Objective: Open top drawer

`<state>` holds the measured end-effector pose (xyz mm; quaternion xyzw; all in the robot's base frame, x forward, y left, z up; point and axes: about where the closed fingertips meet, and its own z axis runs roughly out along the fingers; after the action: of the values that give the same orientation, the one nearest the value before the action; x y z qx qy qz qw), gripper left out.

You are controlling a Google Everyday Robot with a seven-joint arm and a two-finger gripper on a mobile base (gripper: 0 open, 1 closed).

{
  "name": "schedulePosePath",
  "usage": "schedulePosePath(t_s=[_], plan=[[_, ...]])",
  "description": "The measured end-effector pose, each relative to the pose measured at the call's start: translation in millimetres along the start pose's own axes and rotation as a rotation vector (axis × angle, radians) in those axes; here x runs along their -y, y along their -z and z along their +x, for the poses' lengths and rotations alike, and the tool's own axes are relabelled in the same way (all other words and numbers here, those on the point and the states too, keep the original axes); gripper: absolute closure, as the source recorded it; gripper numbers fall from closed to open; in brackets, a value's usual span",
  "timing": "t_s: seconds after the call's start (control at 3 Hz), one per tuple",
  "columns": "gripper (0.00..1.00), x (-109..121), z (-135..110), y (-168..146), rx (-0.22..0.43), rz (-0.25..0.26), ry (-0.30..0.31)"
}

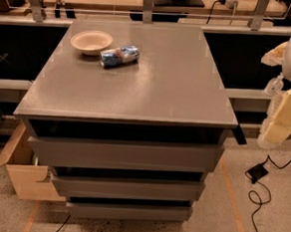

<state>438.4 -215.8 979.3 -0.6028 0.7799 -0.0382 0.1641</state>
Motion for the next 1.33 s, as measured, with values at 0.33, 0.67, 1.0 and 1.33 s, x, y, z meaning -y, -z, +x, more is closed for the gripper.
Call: schedulePosePath(t_s=[0.33,0.67,1.0,1.33], plan=[[0.0,-10,2,0,0.0,0.009,-0.005],[0.0,-41,-6,-4,0.022,0.041,-0.016],[0.0,-77,-10,-46,0.028,0.015,-0.023],[0.0,-111,-10,-109,0.034,-0.058,-0.012]])
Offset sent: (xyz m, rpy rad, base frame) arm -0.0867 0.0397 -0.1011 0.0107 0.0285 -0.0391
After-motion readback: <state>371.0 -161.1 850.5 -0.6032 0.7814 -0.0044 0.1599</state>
